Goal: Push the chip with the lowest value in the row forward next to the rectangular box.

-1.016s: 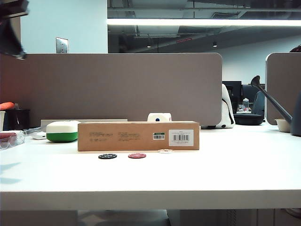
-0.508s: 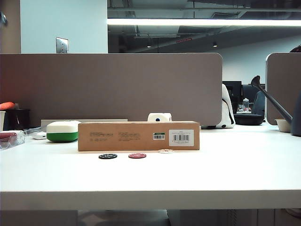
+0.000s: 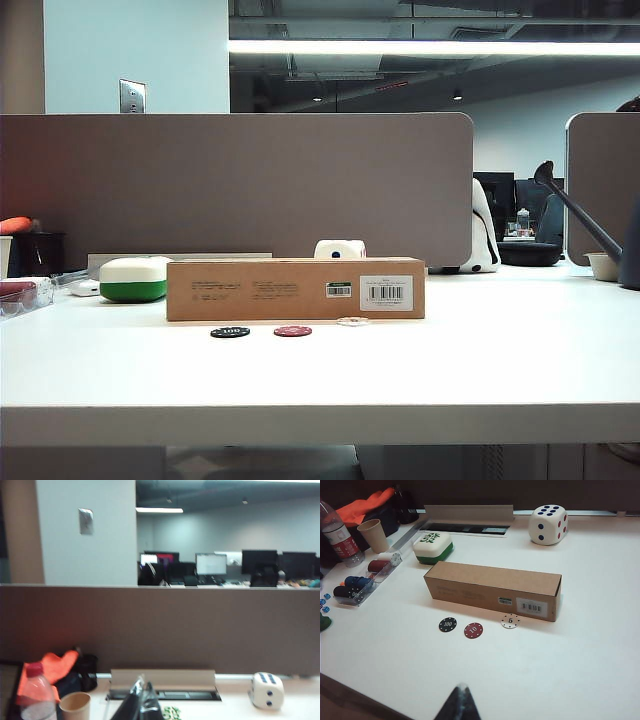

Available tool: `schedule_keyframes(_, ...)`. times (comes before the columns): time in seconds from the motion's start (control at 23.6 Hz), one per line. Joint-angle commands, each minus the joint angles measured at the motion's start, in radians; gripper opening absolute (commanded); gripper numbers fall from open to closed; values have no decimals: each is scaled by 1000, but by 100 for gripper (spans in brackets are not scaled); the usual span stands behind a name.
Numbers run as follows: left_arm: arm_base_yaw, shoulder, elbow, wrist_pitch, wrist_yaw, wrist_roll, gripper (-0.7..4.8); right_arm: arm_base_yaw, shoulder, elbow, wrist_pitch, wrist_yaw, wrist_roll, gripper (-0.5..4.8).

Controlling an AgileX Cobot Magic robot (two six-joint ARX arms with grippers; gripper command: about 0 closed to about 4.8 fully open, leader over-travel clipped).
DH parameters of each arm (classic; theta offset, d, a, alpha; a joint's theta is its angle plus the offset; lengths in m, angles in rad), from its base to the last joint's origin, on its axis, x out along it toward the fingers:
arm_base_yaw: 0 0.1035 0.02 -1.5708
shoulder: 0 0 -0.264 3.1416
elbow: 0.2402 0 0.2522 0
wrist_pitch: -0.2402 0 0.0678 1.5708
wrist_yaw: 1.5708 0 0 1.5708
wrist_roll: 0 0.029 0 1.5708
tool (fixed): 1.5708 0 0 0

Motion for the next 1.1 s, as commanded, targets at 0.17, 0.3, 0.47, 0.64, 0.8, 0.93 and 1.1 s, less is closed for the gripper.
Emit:
schedule_keyframes(0.17,1,-59,2,-65,-45,28,-5,0,-1,2,12,1,3,-9)
schedule_keyframes(0.3,1,-61,0,-204,-95,73,-5,0,-1,2,12,1,3,-9)
schedule_keyframes(0.47,1,-64,-127,-229,-118,65,-5,0,-1,2,12,1,3,-9)
schedule_keyframes(0.64,1,-83,-289,-85,-104,44,-5,0,-1,2,12,1,3,-9)
schedule_keyframes(0.8,1,-149,-449,31,-104,-26,-5,0,-1,2,12,1,3,-9)
schedule_keyframes(0.93,1,-191,-497,40,-104,-13,-5,0,-1,2,12,1,3,-9)
schedule_keyframes(1.1,2,-198,-523,41,-100,6,-5,0,-1,2,12,1,3,-9)
